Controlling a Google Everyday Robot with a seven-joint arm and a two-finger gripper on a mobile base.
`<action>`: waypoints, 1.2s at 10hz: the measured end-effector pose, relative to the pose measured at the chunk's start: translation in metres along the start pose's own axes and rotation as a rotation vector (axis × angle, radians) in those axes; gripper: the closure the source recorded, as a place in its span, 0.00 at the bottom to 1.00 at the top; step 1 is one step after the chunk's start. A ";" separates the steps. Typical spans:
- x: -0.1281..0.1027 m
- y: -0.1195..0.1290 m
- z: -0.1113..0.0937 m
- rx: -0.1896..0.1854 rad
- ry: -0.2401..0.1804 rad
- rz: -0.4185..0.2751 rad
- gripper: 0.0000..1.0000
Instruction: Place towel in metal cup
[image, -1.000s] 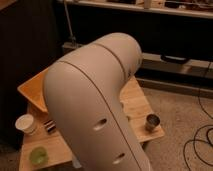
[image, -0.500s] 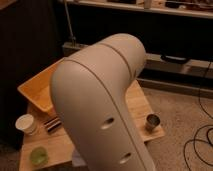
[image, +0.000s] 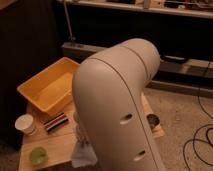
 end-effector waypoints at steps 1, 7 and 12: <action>0.000 -0.002 0.000 -0.012 0.001 0.013 1.00; -0.001 -0.028 -0.011 -0.118 -0.015 0.105 1.00; -0.004 -0.034 -0.017 -0.162 -0.032 0.131 1.00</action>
